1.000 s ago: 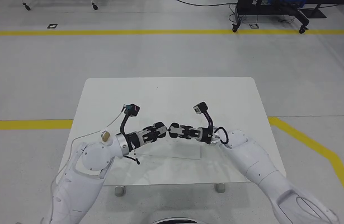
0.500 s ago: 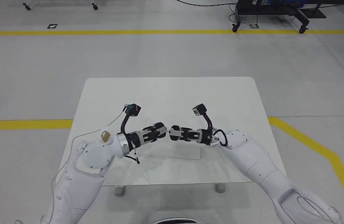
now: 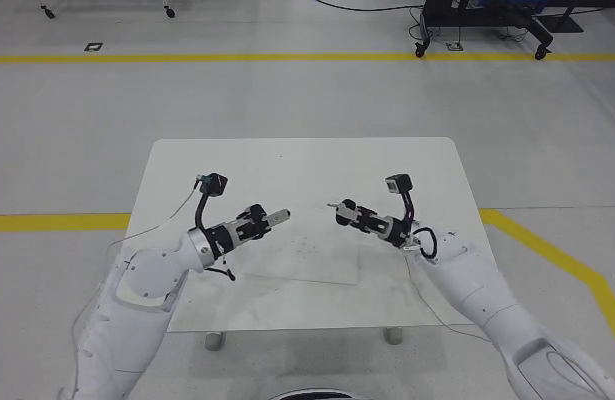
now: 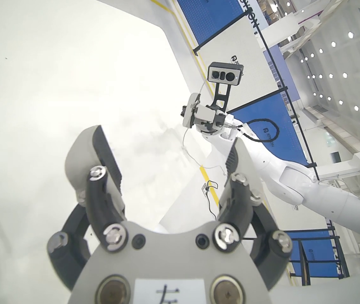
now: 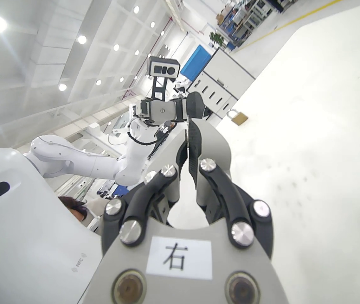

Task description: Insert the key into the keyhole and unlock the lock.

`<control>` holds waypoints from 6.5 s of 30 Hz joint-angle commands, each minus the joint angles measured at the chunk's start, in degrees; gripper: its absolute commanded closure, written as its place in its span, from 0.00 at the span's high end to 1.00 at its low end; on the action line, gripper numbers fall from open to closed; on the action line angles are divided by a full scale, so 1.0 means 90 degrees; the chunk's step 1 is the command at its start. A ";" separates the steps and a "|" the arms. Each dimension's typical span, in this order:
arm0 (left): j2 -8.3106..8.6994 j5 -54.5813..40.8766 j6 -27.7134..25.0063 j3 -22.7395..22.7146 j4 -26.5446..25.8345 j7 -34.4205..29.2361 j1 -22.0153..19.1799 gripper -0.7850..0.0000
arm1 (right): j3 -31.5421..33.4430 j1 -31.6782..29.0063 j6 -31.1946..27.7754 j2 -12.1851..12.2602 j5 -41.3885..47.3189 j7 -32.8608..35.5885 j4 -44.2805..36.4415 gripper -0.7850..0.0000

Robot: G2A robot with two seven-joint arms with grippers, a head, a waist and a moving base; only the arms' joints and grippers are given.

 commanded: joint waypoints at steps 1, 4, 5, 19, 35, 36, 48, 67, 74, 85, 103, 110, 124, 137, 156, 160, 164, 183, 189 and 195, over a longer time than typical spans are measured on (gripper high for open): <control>0.0032 0.0068 -0.0038 -0.0174 0.0006 -0.0007 0.0035 1.00 | 0.0386 -0.0126 0.0012 0.0107 -0.0006 0.0018 -0.0025 0.00; 0.0058 0.0158 0.0134 -0.0373 0.0061 0.0153 0.0103 1.00 | 0.0633 -0.0236 0.0012 0.0158 0.0119 0.0019 -0.0161 0.00; 0.0066 0.0184 0.0255 -0.0437 -0.0013 0.0207 0.0142 1.00 | 0.0633 -0.0236 0.0012 0.0158 0.0119 0.0019 -0.0161 0.00; 0.0132 0.1032 -0.0020 -0.0502 -0.0908 0.0376 0.0780 1.00 | 0.0633 -0.0236 0.0012 0.0158 0.0119 0.0019 -0.0161 0.00; 0.0482 0.2940 -0.1027 -0.2654 -0.0795 -0.0680 0.1565 1.00 | 0.0633 -0.0236 0.0012 0.0158 0.0119 0.0019 -0.0161 0.00; 0.0495 0.3152 -0.1069 -0.2626 -0.0765 -0.0720 0.1540 1.00 | 0.0633 -0.0236 0.0012 0.0158 0.0119 0.0019 -0.0161 0.00; 0.0549 0.5131 -0.2085 -0.1836 0.0639 0.0312 0.1092 0.97 | 0.0633 -0.0236 0.0012 0.0158 0.0119 0.0019 -0.0161 0.00; 0.0522 0.5864 -0.1733 -0.1058 0.1241 0.0456 0.0617 0.43 | 0.0633 -0.0236 0.0012 0.0158 0.0119 0.0019 -0.0161 0.00; 0.0516 0.6047 -0.1668 -0.0881 0.1347 0.0468 0.0516 0.18 | 0.0633 -0.0236 0.0012 0.0158 0.0119 0.0019 -0.0161 0.00; 0.0549 0.5918 -0.1647 -0.1034 0.1319 0.0379 0.0627 0.00 | 0.0633 -0.0236 0.0012 0.0158 0.0119 0.0019 -0.0161 0.00; 0.0387 0.4624 -0.1273 -0.0050 0.1651 -0.0112 -0.0437 0.00 | 0.0633 -0.0236 0.0012 0.0158 0.0119 0.0019 -0.0161 0.00; 0.0326 0.4730 -0.1167 0.0343 0.2110 -0.0196 -0.0874 0.00 | 0.0633 -0.0236 0.0012 0.0158 0.0119 0.0019 -0.0161 0.00; 0.0396 0.5024 -0.1192 0.0232 0.1952 -0.0121 -0.0603 0.47 | 0.0633 -0.0236 0.0012 0.0158 0.0119 0.0019 -0.0161 0.00; 0.0475 0.5054 -0.1268 -0.0033 0.1610 -0.0076 -0.0276 0.18 | 0.0633 -0.0236 0.0012 0.0158 0.0119 0.0019 -0.0161 0.00; 0.0434 0.5312 -0.1033 0.0280 0.1640 0.0160 -0.0427 0.00 | 0.0633 -0.0236 0.0012 0.0158 0.0119 0.0019 -0.0161 0.00; 0.0406 0.4892 -0.0768 0.0200 0.1674 0.0323 -0.0424 0.00 | 0.0633 -0.0236 0.0012 0.0158 0.0119 0.0019 -0.0161 0.00; 0.0336 0.4049 -0.0444 0.0239 0.1885 0.0161 -0.0665 0.00 | 0.0633 -0.0236 0.0012 0.0158 0.0119 0.0019 -0.0161 0.00; 0.0135 0.2805 -0.0124 0.0734 0.2339 -0.0214 -0.1818 0.00 | 0.0633 -0.0236 0.0012 0.0158 0.0119 0.0019 -0.0161 0.00; 0.0018 -0.0849 0.0142 0.0410 0.3247 -0.1511 -0.2106 0.00 | 0.0693 -0.0201 0.0181 0.0148 0.0110 -0.0228 -0.0298 0.00; -0.0190 -0.2715 0.0762 0.0906 0.4762 -0.2946 -0.3232 0.00 | 0.0672 -0.0237 0.0257 -0.0002 0.0205 -0.1290 -0.0524 0.00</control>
